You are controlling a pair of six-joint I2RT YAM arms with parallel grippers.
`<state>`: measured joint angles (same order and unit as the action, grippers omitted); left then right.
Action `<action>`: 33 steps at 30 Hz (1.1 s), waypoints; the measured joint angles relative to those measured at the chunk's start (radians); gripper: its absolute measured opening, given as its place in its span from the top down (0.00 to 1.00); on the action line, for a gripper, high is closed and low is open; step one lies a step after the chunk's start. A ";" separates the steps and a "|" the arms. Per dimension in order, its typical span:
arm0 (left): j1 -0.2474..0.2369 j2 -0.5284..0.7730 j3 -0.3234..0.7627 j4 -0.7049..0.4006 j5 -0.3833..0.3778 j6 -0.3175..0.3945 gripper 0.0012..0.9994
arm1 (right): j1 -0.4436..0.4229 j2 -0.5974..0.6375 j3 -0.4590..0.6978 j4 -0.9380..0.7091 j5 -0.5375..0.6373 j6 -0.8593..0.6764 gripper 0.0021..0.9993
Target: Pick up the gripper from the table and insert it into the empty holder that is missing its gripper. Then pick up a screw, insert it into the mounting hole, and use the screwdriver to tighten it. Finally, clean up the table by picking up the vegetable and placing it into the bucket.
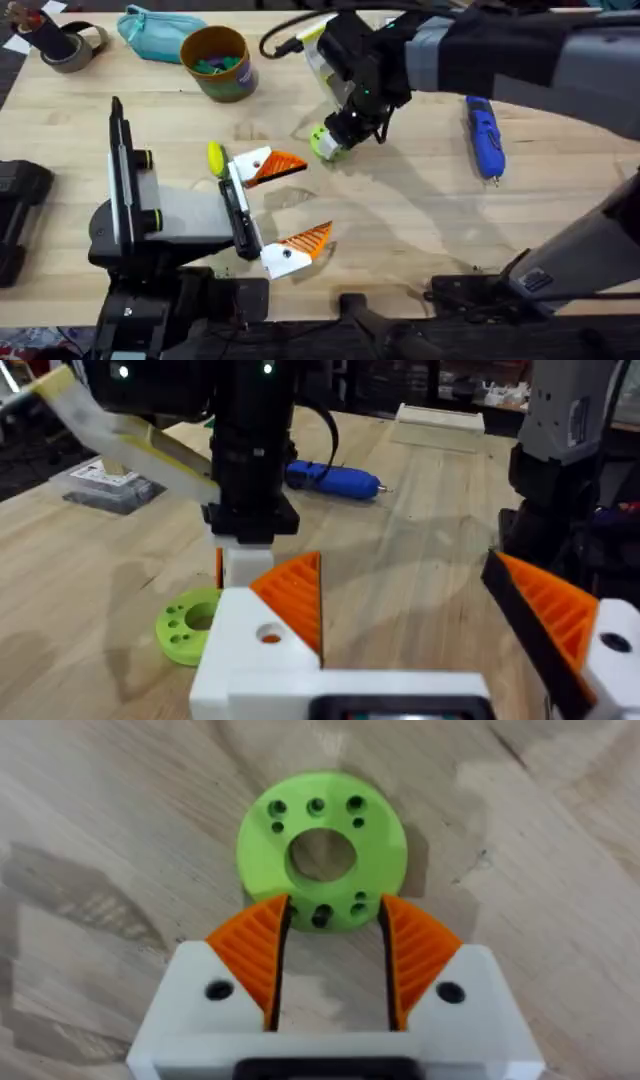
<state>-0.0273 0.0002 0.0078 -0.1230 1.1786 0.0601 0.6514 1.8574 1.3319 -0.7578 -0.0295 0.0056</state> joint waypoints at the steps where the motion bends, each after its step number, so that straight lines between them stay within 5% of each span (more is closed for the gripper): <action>1: 0.000 0.000 0.000 0.000 0.000 0.000 0.01 | 0.000 0.001 0.000 -0.001 0.001 -0.003 0.48; 33: 0.000 0.000 0.000 0.000 0.000 0.000 0.01 | 0.001 0.001 0.009 -0.044 -0.002 -0.006 0.48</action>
<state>-0.0273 0.0002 0.0078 -0.1230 1.1786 0.0601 0.6519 1.8584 1.3411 -0.8021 -0.0319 -0.0002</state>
